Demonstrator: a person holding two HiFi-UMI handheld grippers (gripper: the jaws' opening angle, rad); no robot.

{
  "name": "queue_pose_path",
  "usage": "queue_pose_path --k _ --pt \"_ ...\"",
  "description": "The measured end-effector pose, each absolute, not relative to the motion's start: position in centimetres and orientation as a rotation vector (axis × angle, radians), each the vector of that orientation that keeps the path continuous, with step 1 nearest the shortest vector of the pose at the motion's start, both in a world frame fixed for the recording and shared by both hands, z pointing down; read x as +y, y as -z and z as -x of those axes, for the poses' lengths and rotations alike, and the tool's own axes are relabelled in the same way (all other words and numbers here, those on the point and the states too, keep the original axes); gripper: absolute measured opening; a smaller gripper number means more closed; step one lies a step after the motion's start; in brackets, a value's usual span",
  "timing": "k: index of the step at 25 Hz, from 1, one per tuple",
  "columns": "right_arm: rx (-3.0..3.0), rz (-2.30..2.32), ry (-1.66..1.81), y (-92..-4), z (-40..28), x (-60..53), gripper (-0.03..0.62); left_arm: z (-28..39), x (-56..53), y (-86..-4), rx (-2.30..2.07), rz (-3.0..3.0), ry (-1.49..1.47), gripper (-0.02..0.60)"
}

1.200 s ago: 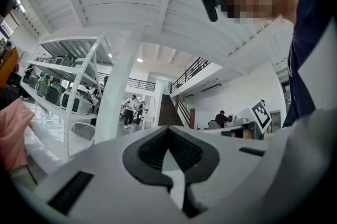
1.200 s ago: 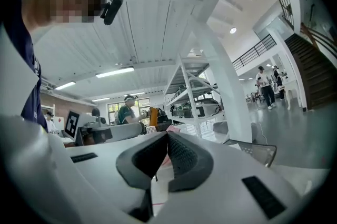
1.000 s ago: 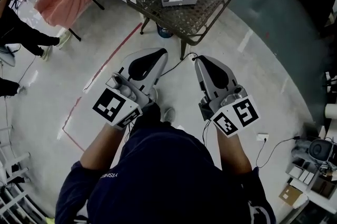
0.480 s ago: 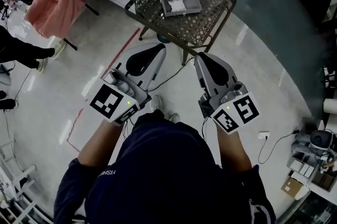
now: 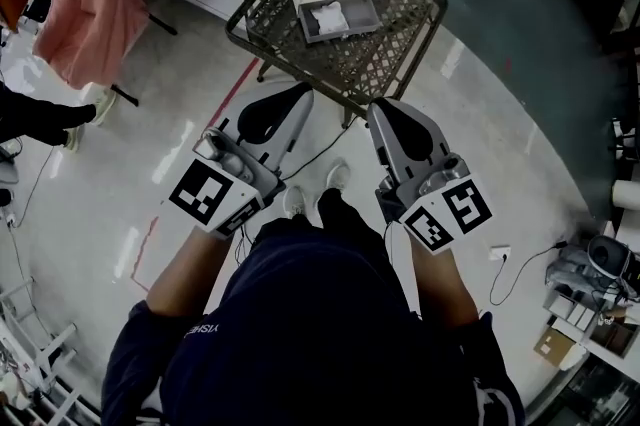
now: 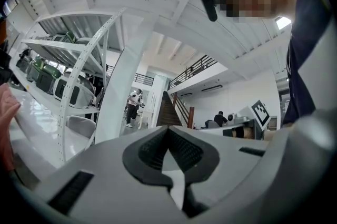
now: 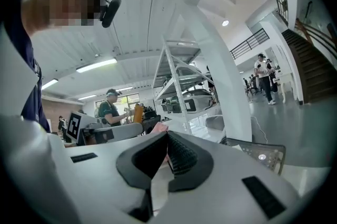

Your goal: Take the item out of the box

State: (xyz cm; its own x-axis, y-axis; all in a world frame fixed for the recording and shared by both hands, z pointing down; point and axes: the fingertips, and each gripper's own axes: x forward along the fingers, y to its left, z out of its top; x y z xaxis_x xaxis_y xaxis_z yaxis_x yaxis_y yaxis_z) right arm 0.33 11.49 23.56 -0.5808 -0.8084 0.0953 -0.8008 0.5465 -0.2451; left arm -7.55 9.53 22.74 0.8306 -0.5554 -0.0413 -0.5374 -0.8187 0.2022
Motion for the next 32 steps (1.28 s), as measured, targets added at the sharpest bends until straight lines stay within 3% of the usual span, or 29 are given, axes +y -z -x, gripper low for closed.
queue_pose_path --k 18,32 --pt "2.804 1.301 0.543 -29.2 -10.4 -4.4 0.025 -2.6 -6.0 -28.5 -0.993 -2.718 0.019 0.006" --pt "2.888 1.321 0.749 -37.5 -11.9 -13.6 0.025 -3.4 -13.0 -34.6 -1.06 -2.584 -0.102 0.006"
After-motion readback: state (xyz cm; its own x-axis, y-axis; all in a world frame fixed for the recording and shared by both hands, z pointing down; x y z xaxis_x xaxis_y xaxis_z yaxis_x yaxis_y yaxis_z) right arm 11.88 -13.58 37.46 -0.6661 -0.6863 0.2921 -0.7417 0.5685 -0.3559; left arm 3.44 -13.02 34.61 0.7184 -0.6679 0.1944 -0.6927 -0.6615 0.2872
